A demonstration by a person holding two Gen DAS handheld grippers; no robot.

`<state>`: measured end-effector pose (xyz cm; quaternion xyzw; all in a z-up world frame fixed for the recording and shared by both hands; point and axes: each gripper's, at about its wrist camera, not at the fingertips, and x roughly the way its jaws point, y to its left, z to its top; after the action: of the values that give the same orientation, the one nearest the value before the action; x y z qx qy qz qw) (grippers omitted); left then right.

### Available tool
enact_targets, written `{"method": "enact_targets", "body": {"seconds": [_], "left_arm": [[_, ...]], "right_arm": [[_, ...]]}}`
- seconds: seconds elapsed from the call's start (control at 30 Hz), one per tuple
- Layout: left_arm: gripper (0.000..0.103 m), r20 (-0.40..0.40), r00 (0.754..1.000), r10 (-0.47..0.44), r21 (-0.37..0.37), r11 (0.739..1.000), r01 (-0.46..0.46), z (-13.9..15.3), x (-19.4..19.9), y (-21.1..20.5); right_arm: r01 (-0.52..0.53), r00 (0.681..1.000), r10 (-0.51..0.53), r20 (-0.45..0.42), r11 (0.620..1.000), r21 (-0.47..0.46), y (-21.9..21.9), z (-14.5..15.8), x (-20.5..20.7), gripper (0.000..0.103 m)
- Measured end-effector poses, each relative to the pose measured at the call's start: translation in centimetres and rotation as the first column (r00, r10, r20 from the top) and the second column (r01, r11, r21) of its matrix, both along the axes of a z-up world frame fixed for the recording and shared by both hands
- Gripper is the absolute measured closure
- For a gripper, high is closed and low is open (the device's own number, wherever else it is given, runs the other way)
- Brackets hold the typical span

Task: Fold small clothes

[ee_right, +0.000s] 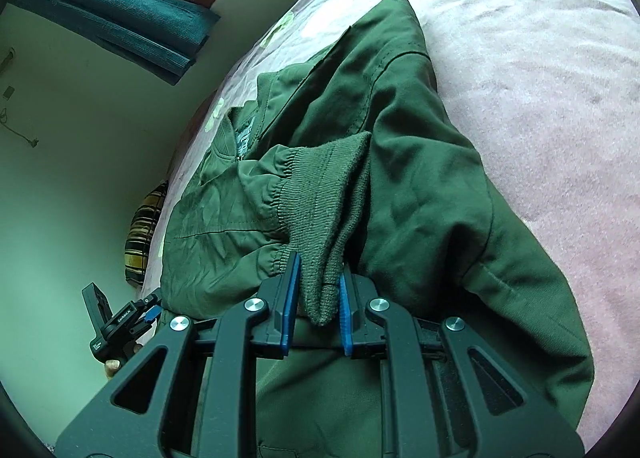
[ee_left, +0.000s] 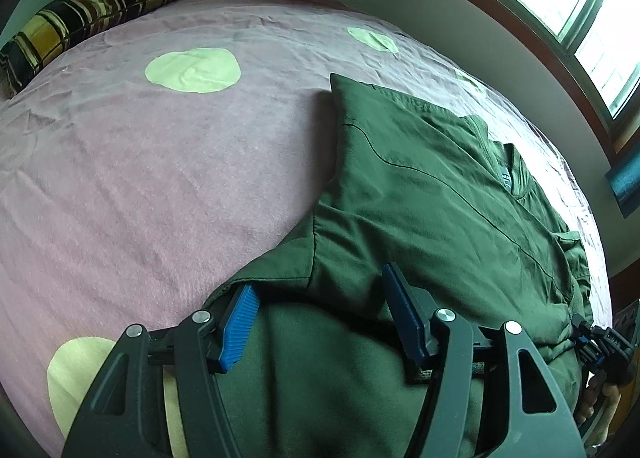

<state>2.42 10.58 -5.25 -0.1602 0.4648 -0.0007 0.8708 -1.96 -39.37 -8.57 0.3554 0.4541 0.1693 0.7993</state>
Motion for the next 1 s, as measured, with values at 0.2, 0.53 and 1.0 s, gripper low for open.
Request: {"method": "enact_targets", "body": {"seconds": [0.2,0.53,1.0], "left_arm": [[0.041,-0.001,1.0,-0.008,0.033,0.999,0.008,0.1,-0.2,-0.4],[0.041,0.013,1.0,-0.006,0.132,0.991,0.004,1.0,-1.9,-1.2],[0.037,0.096,0.992,-0.082,0.305,0.951,0.049,5.3,-7.9,-3.1]], "right_arm": [[0.002,1.0,-0.002,-0.001,1.0,-0.001,-0.2,-0.1,-0.1,0.087],[0.03,1.0,-0.03,-0.003,0.999,-0.022,-1.3,1.0,-2.6,0.082],[0.077,0.997,-0.077,0.007,0.992,-0.101,-4.4,3.2,-10.5,0.069]]}}
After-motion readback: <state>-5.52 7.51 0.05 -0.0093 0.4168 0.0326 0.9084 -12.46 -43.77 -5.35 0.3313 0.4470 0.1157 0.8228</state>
